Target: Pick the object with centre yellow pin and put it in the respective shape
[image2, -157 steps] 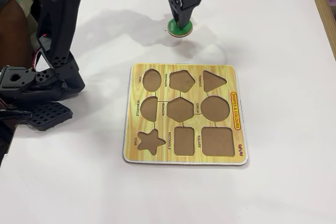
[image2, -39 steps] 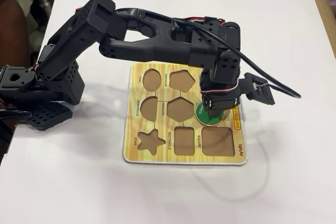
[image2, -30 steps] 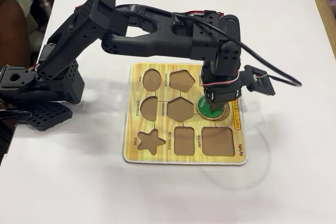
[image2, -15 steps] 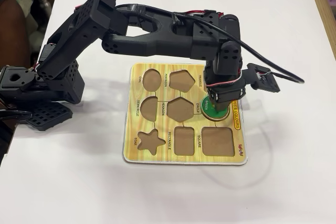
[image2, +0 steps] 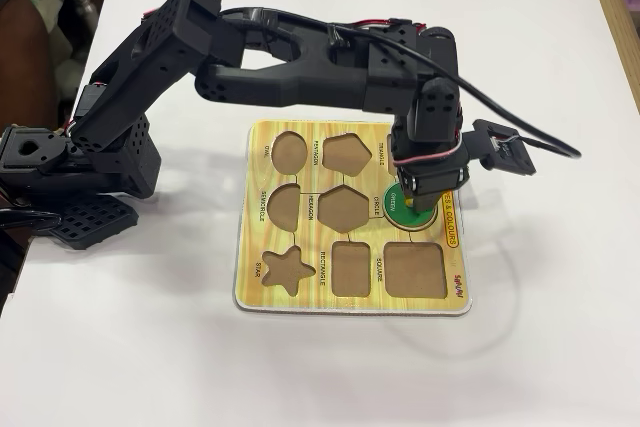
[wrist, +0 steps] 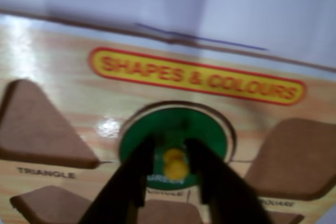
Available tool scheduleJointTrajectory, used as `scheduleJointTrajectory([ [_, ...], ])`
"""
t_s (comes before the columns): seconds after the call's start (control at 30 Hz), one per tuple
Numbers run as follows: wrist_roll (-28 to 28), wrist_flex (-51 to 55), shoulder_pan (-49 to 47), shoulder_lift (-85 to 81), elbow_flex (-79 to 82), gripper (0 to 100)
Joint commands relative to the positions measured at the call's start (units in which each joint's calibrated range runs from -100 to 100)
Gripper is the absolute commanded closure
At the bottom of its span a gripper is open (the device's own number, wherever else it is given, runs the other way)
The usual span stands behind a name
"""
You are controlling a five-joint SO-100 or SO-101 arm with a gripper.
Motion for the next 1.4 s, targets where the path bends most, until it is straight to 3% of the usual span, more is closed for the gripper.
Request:
scheduleJointTrajectory([
  [0.0,0.3,-0.9,-1.2,-3.4,-1.1,85],
  [0.8,-0.3,0.0,-1.7,-17.3,-0.6,84],
  [1.27,-0.5,-0.9,-0.4,-39.3,21.9,85],
  [1.37,-3.9,-0.9,-0.3,-43.3,26.3,85],
])
